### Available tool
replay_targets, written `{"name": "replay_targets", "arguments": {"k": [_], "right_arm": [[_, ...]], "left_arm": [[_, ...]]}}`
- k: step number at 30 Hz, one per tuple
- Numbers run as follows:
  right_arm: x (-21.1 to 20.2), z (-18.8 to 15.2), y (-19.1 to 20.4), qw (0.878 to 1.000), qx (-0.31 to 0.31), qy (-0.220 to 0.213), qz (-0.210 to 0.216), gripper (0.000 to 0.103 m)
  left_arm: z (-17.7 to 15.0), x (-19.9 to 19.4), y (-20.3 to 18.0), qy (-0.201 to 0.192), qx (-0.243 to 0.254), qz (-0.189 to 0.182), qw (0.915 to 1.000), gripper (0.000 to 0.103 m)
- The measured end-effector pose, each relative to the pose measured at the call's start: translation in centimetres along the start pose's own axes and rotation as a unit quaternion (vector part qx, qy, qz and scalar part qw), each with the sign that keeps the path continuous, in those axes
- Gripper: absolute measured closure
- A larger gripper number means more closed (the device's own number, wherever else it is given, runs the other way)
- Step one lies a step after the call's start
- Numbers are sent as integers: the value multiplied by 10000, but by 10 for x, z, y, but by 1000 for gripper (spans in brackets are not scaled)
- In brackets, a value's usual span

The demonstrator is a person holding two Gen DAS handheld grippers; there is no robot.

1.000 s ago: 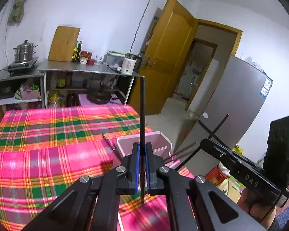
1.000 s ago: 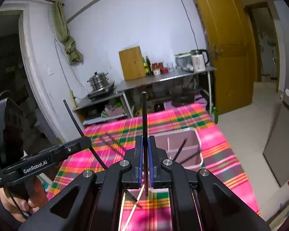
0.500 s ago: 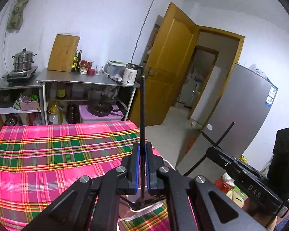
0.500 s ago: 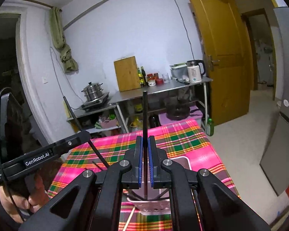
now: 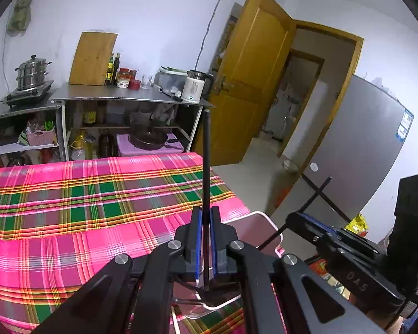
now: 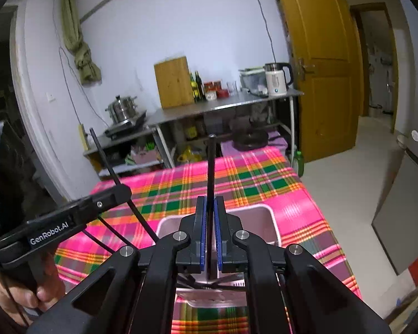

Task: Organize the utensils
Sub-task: 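Lower the chopsticks into the pink basket and open both tools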

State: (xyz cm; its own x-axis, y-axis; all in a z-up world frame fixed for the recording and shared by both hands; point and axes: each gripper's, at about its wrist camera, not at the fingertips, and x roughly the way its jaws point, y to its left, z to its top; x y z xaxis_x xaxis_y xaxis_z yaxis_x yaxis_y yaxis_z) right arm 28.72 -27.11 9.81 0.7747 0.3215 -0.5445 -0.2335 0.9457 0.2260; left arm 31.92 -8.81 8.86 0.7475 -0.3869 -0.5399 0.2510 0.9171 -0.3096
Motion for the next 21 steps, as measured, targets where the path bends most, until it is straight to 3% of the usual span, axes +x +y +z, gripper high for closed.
{"name": "replay_targets", "arguments": {"k": [5, 10, 21], "right_arm": [[9, -8, -3, 9998, 31, 179, -48, 97], [9, -7, -4, 9997, 27, 229, -54, 97], [-15, -5, -1, 9999, 47, 14, -111, 86]], "left_arm": [[-8, 5, 2, 54, 31, -11, 10000, 97], [-8, 3, 4, 33, 16, 37, 10000, 88], [-6, -39, 2, -285, 67, 96, 9995, 84]]}}
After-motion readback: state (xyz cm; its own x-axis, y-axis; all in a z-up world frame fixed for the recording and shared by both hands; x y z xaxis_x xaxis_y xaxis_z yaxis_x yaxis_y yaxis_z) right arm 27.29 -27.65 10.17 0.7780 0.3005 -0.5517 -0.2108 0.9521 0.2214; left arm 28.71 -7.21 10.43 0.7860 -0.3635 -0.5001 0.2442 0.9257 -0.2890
